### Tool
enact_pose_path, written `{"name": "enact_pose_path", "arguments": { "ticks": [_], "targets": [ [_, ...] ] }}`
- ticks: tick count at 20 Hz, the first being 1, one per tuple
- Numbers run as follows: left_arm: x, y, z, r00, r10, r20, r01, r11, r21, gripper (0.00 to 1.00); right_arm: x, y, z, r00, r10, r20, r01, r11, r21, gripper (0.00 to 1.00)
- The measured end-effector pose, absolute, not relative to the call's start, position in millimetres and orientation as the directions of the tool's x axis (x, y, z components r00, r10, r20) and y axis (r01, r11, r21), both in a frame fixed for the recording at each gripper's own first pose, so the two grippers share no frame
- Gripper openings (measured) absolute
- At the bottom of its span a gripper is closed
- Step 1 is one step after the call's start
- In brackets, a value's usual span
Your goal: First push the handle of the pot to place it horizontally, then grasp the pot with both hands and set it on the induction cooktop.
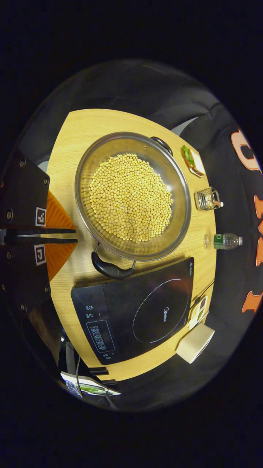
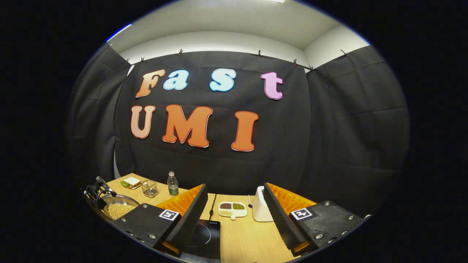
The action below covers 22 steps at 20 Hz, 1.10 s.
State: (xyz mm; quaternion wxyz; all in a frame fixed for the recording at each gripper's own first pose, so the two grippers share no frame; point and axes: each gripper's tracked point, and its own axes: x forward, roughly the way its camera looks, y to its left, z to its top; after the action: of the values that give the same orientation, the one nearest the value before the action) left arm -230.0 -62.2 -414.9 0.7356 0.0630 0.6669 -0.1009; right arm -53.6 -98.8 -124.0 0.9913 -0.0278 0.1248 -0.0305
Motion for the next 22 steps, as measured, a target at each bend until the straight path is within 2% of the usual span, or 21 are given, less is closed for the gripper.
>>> {"name": "enact_pose_path", "arguments": {
  "ticks": [5, 8, 13, 20, 21, 22],
  "targets": [
    [-224, -74, -442, 0.023, -0.126, -0.992, 0.251, 0.961, -0.117, 0.03, -54, -96, -117, 0.961, -0.126, -0.247, 0.113, 0.991, -0.065, 0.95],
    [-226, -87, -454, -0.041, -0.175, -0.984, 0.222, 0.958, -0.180, 0.02, -59, -101, -116, 0.953, -0.173, -0.249, 0.159, 0.984, -0.074, 0.95],
    [-226, -104, -468, -0.093, -0.210, -0.973, 0.165, 0.961, -0.224, 0.02, -67, -101, -124, 0.935, -0.225, -0.273, 0.206, 0.974, -0.099, 0.95],
    [-205, -116, -473, -0.067, -0.203, -0.977, 0.186, 0.959, -0.212, 0.02, -63, -85, -127, 0.930, -0.238, -0.280, 0.211, 0.970, -0.124, 0.95],
    [-206, -117, -472, -0.062, -0.202, -0.977, 0.192, 0.959, -0.211, 0.06, -62, -82, -128, 0.930, -0.235, -0.283, 0.206, 0.970, -0.126, 0.95],
    [-204, -118, -472, -0.056, -0.200, -0.978, 0.194, 0.959, -0.207, 0.02, -62, -78, -130, 0.930, -0.232, -0.286, 0.202, 0.971, -0.129, 0.95]
  ]
}}
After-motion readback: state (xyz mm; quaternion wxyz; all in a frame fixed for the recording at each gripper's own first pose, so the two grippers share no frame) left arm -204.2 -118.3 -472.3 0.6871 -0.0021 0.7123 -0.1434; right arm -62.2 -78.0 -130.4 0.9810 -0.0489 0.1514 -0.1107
